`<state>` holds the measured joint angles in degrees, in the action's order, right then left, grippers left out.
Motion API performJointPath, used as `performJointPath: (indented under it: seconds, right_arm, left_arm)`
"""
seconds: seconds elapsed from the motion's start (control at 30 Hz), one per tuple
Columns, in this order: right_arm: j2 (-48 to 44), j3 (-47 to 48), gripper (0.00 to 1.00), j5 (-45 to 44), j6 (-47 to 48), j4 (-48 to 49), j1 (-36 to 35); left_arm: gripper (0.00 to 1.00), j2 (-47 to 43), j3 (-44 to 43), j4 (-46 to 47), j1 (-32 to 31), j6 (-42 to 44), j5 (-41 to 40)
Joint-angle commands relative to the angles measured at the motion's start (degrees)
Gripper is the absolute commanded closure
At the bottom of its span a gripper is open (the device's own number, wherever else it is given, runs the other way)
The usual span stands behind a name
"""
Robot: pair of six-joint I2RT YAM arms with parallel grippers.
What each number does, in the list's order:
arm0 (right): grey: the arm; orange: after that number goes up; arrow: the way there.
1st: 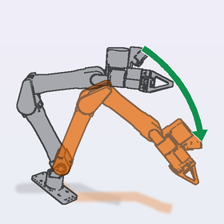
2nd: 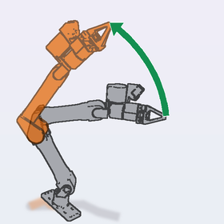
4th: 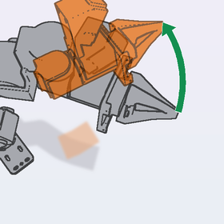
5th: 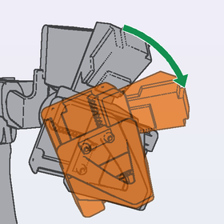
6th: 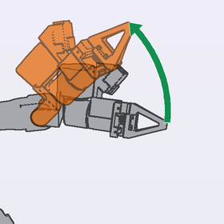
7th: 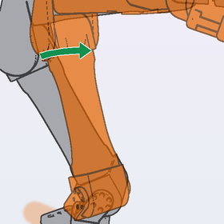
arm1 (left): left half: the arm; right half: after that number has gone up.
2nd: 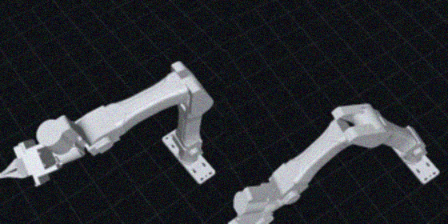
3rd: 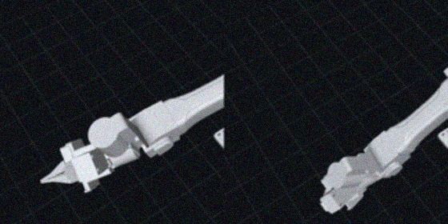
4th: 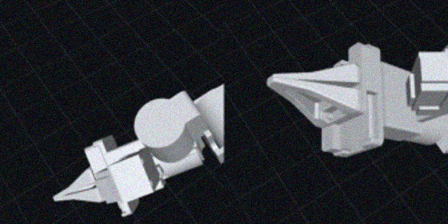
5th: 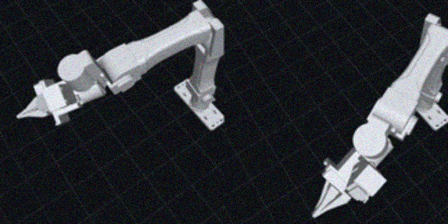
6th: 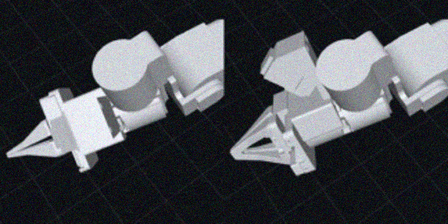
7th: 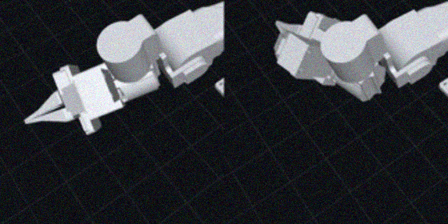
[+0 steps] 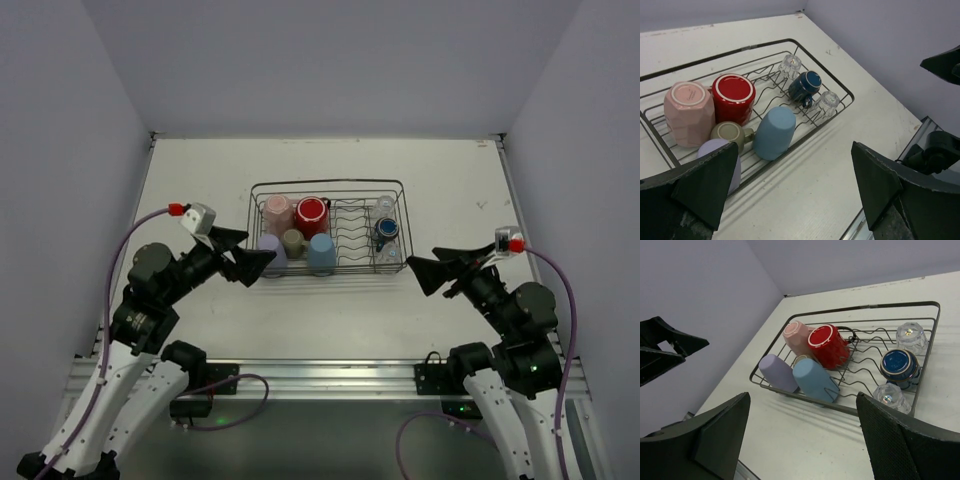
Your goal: Unload the cups from the dish rack
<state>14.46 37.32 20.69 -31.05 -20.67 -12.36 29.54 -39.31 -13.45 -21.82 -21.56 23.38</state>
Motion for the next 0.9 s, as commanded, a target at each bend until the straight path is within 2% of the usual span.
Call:
performJointPath:
  seconds: [0.0,0.13,0.2,0.3,0.33,0.4,0.43,0.47,0.5,0.53,0.6,0.87]
  right_arm:
    - [-0.75,-0.23,0.11,-0.21,0.99,-2.18,0.14]
    - [-0.05,-1.63,0.11,-0.82,0.9,-1.48,0.14]
    - [0.39,-1.9,0.11,-0.74,0.9,-1.39,0.14]
    - [0.57,-2.51,0.11,-0.74,0.81,-1.22,0.14]
    - [0.66,-2.78,0.11,-0.74,0.81,-1.13,0.14]
    - [0.66,-3.22,0.11,-0.48,0.73,-0.52,0.14]
    - [0.83,-3.74,0.11,-0.39,0.81,-0.34,0.14]
    - [0.75,-3.92,0.11,-0.3,0.9,-0.17,0.14]
    - [0.83,-4.18,0.11,-0.3,0.99,0.18,0.14]
    - [0.92,-4.53,0.11,-0.38,1.16,0.19,0.14]
    - [1.01,-4.8,0.11,-0.21,1.34,0.19,0.14]
    - [0.13,-7.26,0.11,2.08,0.37,1.59,0.14]
  left_arm:
    - [0.0,3.32,-2.18,1.13,-0.15,-4.61,0.53]
    - [0.0,10.08,-2.08,7.03,-0.59,-8.75,8.25]
    - [0.0,13.17,-2.79,7.04,-2.51,-8.59,5.82]
    - [0.0,16.59,-6.73,2.23,-6.9,-6.14,-5.77]
    - [0.0,17.39,-8.92,0.99,-8.48,-5.6,-12.67]
    - [0.0,20.11,-11.13,-1.3,-14.37,-4.9,-19.74]
    - [0.0,21.16,-11.66,-1.92,-16.74,-4.72,-27.26]
    - [0.0,24.22,-12.28,-3.58,-21.63,-4.54,-30.98]
    - [0.0,25.99,-13.67,-4.47,-23.94,-4.37,-34.24]
    - [0.0,27.66,-14.3,-5.17,-26.23,-4.37,-40.8]
    - [0.0,32.58,-15.27,-6.23,-30.2,-4.19,-45.68]
    - [0.0,45.15,-21.15,-5.36,-34.07,-2.79,-53.34]
